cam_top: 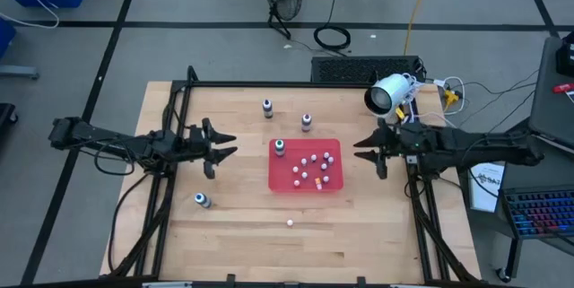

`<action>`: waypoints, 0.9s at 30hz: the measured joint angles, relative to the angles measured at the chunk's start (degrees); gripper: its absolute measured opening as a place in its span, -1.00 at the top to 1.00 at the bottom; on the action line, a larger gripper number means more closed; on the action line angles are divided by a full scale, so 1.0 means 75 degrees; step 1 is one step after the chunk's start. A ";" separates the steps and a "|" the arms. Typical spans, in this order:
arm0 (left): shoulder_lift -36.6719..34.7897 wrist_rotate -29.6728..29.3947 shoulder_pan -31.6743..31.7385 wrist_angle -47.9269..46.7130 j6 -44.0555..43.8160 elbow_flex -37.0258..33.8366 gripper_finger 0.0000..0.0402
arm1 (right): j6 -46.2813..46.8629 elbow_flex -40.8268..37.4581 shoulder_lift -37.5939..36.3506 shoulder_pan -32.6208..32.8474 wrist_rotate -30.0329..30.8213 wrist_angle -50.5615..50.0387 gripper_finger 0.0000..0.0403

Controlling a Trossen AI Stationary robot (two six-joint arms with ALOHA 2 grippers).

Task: Pick & Place food coloring
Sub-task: Put the small yellow food coloring bottle into the red bin

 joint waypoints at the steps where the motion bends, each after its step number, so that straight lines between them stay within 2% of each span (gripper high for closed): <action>1: -0.0003 0.0000 -0.0003 0.0019 -0.0109 0.0000 0.15 | 0.0127 -0.0288 -0.0208 -0.0003 -0.0228 0.0258 0.38; 5: -0.0001 -0.0003 -0.0001 0.0004 -0.0094 0.0000 0.15 | 0.0214 -0.1026 -0.0904 -0.0003 -0.1697 0.0634 0.38; 7: -0.0003 -0.0003 -0.0002 -0.0003 -0.0092 0.0000 0.15 | 0.0215 -0.1226 -0.1227 -0.0005 -0.1876 0.0801 0.38; 14: -0.0002 -0.0002 0.0000 -0.0038 -0.0022 0.0000 0.15 | -0.0030 -0.1705 -0.2377 -0.0006 -0.1883 0.1367 0.40; 17: -0.0002 -0.0001 -0.0002 -0.0115 -0.0495 0.0000 0.15 | -0.0363 -0.1988 -0.2916 -0.0007 -0.1837 0.1477 0.39; 19: -0.0001 -0.0003 0.0000 -0.0159 -0.0963 0.0000 0.15 | -0.0478 -0.2210 -0.3268 -0.0006 -0.1591 0.1473 0.39; 22: 0.0000 -0.0003 0.0000 -0.0314 -0.0983 0.0000 0.15 | -0.0506 -0.2589 -0.3734 -0.0009 -0.1143 0.1754 0.39; 27: 0.0000 -0.0004 0.0000 -0.0658 -0.0961 0.0000 0.15 | -0.0953 -0.3202 -0.4245 -0.0009 -0.1074 0.2547 0.39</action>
